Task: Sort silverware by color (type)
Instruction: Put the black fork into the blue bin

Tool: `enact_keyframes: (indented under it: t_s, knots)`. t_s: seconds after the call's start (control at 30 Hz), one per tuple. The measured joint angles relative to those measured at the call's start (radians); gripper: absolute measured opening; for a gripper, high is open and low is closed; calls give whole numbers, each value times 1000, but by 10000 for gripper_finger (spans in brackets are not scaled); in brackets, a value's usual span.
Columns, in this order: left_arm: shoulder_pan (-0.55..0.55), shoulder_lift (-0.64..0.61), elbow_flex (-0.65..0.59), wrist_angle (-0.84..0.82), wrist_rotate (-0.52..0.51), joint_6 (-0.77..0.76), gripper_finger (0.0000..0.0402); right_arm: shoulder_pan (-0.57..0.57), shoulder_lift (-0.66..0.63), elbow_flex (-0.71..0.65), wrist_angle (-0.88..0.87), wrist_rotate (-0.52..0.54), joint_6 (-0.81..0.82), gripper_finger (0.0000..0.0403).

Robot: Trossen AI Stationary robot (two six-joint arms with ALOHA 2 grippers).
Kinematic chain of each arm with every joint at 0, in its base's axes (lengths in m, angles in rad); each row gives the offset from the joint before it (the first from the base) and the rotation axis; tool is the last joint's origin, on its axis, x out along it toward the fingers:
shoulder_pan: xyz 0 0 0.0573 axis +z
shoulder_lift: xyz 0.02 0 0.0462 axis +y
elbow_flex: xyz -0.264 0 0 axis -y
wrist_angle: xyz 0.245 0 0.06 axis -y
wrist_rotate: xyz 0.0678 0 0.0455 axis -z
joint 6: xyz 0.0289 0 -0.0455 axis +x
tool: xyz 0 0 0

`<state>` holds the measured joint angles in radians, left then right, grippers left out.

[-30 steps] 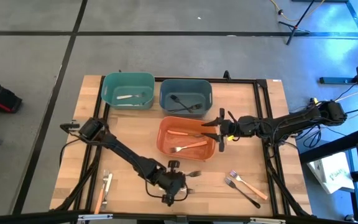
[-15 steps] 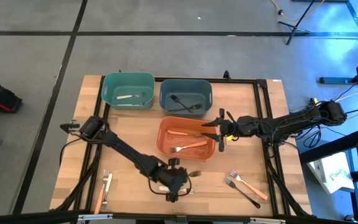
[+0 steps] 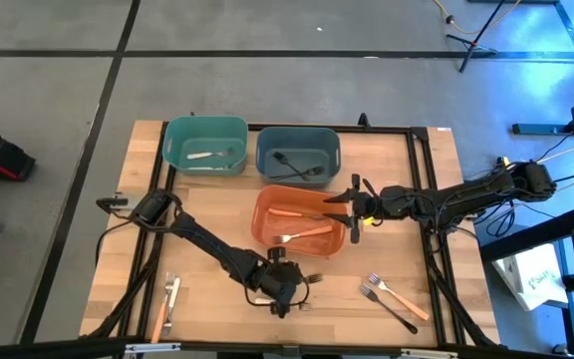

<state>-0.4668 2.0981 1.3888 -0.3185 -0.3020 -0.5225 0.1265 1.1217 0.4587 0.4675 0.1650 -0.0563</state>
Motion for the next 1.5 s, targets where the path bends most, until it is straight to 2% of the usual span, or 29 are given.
enact_keyframes:
  t_s: [0.4,0.73,0.8,1.17,1.5]
  knots:
    - [1,36,2,17,-7,-44,114,-3,0,0,1,0,0,161]
    - [2,35,2,0,-10,-33,15,-2,0,0,-25,0,-1,161]
    - [-1,35,2,-1,-10,-25,7,-2,0,0,-26,0,-1,161]
    - [-49,9,-1,-18,-14,-17,15,-2,0,0,-22,0,-1,161]
    - [-107,-147,-2,-48,-63,32,15,-2,0,0,-11,1,-2,161]
